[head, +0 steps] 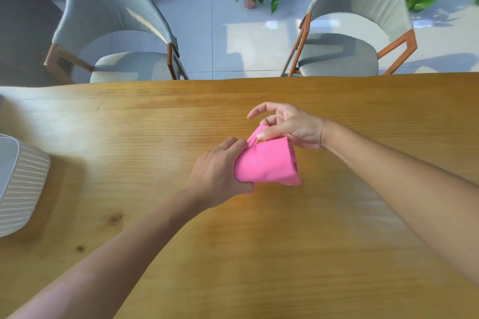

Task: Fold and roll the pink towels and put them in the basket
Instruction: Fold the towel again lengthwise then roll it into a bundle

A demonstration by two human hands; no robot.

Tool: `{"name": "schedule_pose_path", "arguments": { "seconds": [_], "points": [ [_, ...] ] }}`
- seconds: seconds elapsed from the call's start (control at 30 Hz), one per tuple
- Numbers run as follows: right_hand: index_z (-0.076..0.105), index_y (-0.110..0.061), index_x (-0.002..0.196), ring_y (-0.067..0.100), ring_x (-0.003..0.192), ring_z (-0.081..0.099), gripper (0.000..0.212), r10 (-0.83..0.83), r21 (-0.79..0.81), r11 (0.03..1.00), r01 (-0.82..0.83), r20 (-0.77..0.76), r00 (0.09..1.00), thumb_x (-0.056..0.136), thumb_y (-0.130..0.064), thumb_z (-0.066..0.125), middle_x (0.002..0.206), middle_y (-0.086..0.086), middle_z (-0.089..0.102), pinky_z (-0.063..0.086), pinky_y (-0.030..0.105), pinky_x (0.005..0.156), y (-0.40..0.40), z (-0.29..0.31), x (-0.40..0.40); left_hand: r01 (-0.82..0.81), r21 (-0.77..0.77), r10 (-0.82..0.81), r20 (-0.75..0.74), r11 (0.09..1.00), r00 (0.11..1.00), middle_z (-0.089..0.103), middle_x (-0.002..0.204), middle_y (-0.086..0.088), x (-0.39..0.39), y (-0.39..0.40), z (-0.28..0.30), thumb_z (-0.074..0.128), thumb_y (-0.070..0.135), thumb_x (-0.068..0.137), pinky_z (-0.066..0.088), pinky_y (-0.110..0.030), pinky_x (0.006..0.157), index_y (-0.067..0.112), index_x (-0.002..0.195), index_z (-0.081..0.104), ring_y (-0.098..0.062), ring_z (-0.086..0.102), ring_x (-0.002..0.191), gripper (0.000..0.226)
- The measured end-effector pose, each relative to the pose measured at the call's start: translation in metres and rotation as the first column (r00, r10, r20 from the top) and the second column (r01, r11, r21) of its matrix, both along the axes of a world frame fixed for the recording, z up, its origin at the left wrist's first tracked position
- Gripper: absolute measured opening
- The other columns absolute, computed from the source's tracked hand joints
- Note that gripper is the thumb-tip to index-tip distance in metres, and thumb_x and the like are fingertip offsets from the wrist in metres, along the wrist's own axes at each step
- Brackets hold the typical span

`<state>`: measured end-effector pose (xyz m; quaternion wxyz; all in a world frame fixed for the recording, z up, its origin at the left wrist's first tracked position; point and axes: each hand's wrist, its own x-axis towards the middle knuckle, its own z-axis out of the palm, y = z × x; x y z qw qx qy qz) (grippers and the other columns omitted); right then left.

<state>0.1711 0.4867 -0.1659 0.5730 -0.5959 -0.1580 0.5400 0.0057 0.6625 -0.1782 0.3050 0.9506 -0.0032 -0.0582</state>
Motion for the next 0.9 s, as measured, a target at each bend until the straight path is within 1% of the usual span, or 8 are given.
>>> {"name": "schedule_pose_path", "arguments": {
  "seconds": [0.17,0.27,0.33,0.5,0.63,0.7,0.77,0.9],
  "points": [
    [0.057,-0.012,0.128,0.013,0.072,0.062,0.041,-0.027,0.024,0.999,0.028,-0.043,0.999,0.089,-0.004,0.069,0.095,0.008,0.068,0.049,0.021,0.057,-0.032,0.052,-0.022,-0.082,-0.255,0.087,0.006,0.963,0.996,0.056,0.086,0.008,-0.032,-0.01,0.048,0.075,0.051,0.049,0.047,-0.043,0.06,0.023,0.097,0.056,-0.018,0.055,0.074,0.058],
    [0.06,-0.01,0.124,0.008,0.059,0.045,0.035,0.037,-0.096,0.995,-0.037,0.0,0.999,0.091,-0.014,0.069,0.085,0.0,0.063,0.028,0.025,0.057,-0.055,0.083,-0.042,-0.119,-0.336,0.133,0.019,0.934,0.991,0.058,0.083,0.007,-0.058,-0.017,0.071,0.078,0.038,0.054,0.045,-0.027,0.057,0.025,0.093,0.053,-0.014,0.055,0.074,0.049],
    [0.063,-0.005,0.121,0.006,0.055,0.037,0.035,0.112,-0.197,0.975,-0.103,0.034,0.993,0.092,-0.025,0.068,0.078,-0.003,0.056,0.026,0.023,0.054,-0.069,0.106,-0.055,-0.171,-0.377,0.198,0.033,0.91,0.98,0.059,0.077,0.003,-0.072,-0.022,0.085,0.079,0.031,0.058,0.04,-0.021,0.051,0.024,0.088,0.049,-0.015,0.054,0.069,0.044],
    [0.062,0.001,0.126,0.009,0.069,0.041,0.087,0.204,-0.207,0.958,-0.196,0.019,0.979,0.071,-0.064,0.077,0.085,0.0,0.053,0.039,0.023,0.065,-0.095,0.162,-0.095,-0.247,-0.505,0.261,-0.044,0.827,0.964,0.063,0.082,-0.003,-0.105,-0.045,0.118,0.077,0.028,0.065,0.045,-0.018,0.053,0.025,0.098,0.05,-0.003,0.054,0.064,0.043],
    [0.062,-0.019,0.128,0.012,0.091,0.058,0.062,0.22,-0.217,0.959,-0.183,0.164,0.962,0.075,-0.041,0.085,0.11,0.004,0.072,0.047,0.023,0.073,-0.103,0.186,-0.138,-0.217,-0.656,0.214,-0.086,0.722,0.973,0.072,0.096,-0.001,-0.13,-0.065,0.136,0.078,0.026,0.074,0.061,-0.036,0.066,0.036,0.126,0.038,-0.019,0.071,0.084,0.066],
    [0.061,-0.017,0.127,0.009,0.073,0.058,0.053,0.12,-0.191,0.979,-0.077,0.227,0.967,0.079,-0.029,0.081,0.092,0.001,0.07,0.045,0.021,0.061,-0.103,0.192,-0.157,-0.187,-0.669,0.179,-0.081,0.72,0.98,0.071,0.101,0.002,-0.138,-0.075,0.143,0.078,0.027,0.075,0.063,-0.044,0.07,0.038,0.13,0.034,-0.023,0.072,0.088,0.071],
    [0.059,-0.011,0.13,0.009,0.055,0.036,0.056,0.01,-0.112,0.994,0.015,0.219,0.976,0.08,-0.025,0.079,0.071,-0.005,0.05,0.034,0.018,0.048,-0.106,0.197,-0.174,-0.177,-0.712,0.169,-0.083,0.68,0.982,0.069,0.107,0.006,-0.144,-0.085,0.151,0.078,0.03,0.074,0.063,-0.046,0.074,0.034,0.133,0.038,-0.023,0.071,0.095,0.071],
    [0.057,0.0,0.126,0.006,0.048,0.029,0.05,-0.125,0.002,0.992,0.127,0.194,0.973,0.086,-0.024,0.074,0.067,-0.004,0.044,0.025,0.017,0.04,-0.111,0.205,-0.197,-0.2,-0.804,0.178,-0.119,0.56,0.977,0.069,0.119,0.001,-0.154,-0.103,0.165,0.081,0.03,0.076,0.06,-0.05,0.088,0.036,0.132,0.048,-0.027,0.069,0.108,0.065]
  ]
}}
